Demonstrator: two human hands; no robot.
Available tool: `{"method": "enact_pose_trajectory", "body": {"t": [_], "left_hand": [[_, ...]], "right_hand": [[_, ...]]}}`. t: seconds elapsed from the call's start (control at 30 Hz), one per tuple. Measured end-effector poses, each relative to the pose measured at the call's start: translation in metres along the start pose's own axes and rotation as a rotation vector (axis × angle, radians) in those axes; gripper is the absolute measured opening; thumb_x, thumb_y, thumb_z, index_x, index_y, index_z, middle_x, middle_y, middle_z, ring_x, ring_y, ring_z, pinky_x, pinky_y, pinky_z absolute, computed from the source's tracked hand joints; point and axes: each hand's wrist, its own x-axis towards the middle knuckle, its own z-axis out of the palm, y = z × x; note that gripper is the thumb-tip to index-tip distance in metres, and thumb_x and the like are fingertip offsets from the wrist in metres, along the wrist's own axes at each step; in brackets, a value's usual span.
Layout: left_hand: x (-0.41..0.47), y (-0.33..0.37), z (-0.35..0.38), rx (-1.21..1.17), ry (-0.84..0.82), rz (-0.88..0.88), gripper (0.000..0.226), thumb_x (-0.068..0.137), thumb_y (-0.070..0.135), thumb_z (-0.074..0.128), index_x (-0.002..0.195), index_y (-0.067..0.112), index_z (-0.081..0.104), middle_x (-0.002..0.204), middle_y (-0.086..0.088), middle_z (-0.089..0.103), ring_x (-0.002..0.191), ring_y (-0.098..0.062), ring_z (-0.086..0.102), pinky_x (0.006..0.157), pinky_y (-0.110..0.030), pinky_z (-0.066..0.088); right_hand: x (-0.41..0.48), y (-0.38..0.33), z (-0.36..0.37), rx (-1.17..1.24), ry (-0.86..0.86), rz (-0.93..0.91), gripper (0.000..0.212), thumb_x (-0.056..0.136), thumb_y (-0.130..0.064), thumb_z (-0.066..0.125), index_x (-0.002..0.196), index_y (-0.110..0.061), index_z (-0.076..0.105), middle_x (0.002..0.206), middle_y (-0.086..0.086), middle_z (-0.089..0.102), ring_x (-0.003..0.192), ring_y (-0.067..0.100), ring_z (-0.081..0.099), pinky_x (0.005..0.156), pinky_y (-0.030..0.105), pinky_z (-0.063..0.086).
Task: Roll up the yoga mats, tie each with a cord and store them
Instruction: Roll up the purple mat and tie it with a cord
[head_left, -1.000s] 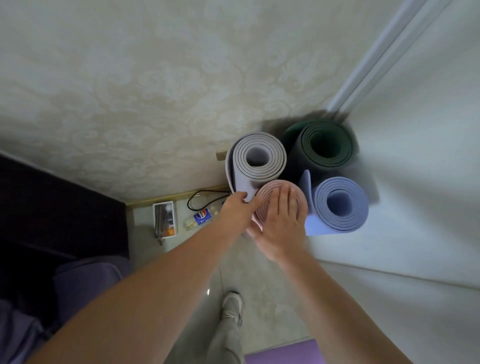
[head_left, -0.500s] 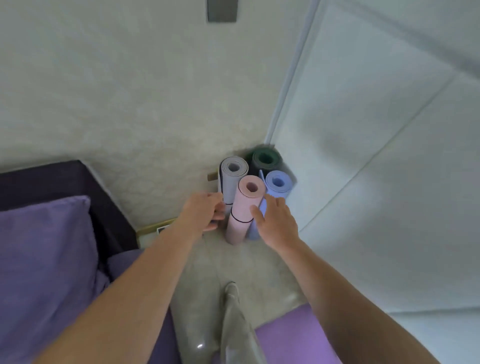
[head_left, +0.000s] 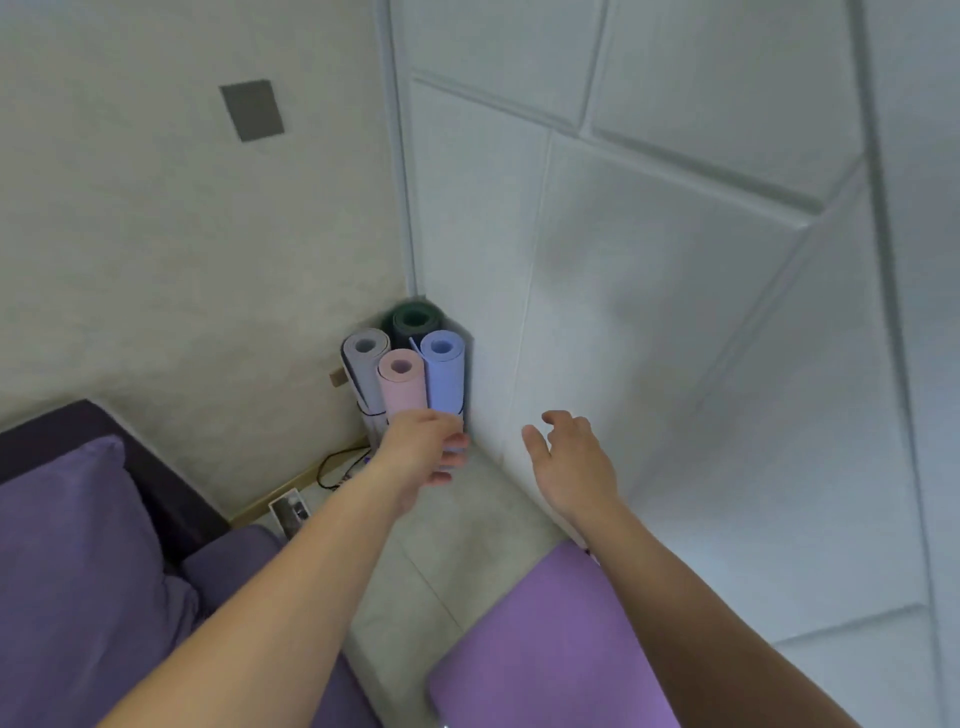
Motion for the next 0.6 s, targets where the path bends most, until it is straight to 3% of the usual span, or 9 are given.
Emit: {"method": "enact_pose_trajectory", "body": {"t": [0.37, 0.43, 0.6], "left_hand": [[-0.113, -0.055, 0.208, 0.144, -0.221, 0.003, 0.022, 0.096, 0.022, 0.059, 0.111, 0.007, 0.065, 0.104, -0.01, 0.074, 0.096, -0.029, 0.071, 0.083, -0.041, 0.054], [-0.146, -0.066, 0.252, 0.198, -0.276, 0.016, 0.02, 0.096, 0.022, 0.059, 0.109, 0.008, 0.065, 0.103, -0.009, 0.074, 0.096, -0.029, 0.071, 0.086, -0.044, 0.054], [-0.226, -0.092, 0.353, 0.308, -0.417, 0.049, 0.018, 0.095, 0.02, 0.06, 0.106, 0.007, 0.066, 0.098, -0.009, 0.075, 0.084, -0.026, 0.072, 0.074, -0.038, 0.054]], "right_hand": [[-0.177, 0.202, -0.114, 0.056, 0.092, 0.271, 0.044, 0.101, -0.047, 0.038, 0.135, -0.021, 0.049, 0.128, 0.003, 0.054, 0.108, 0.02, 0.059, 0.085, 0.033, 0.044], [-0.218, 0.24, -0.136, 0.072, 0.12, 0.313, 0.044, 0.101, -0.047, 0.038, 0.135, -0.022, 0.049, 0.128, 0.003, 0.055, 0.107, 0.019, 0.059, 0.083, 0.031, 0.043], [-0.316, 0.322, -0.184, 0.104, 0.189, 0.451, 0.045, 0.102, -0.048, 0.037, 0.135, -0.021, 0.049, 0.128, 0.001, 0.056, 0.108, 0.019, 0.059, 0.086, 0.033, 0.044]]}}
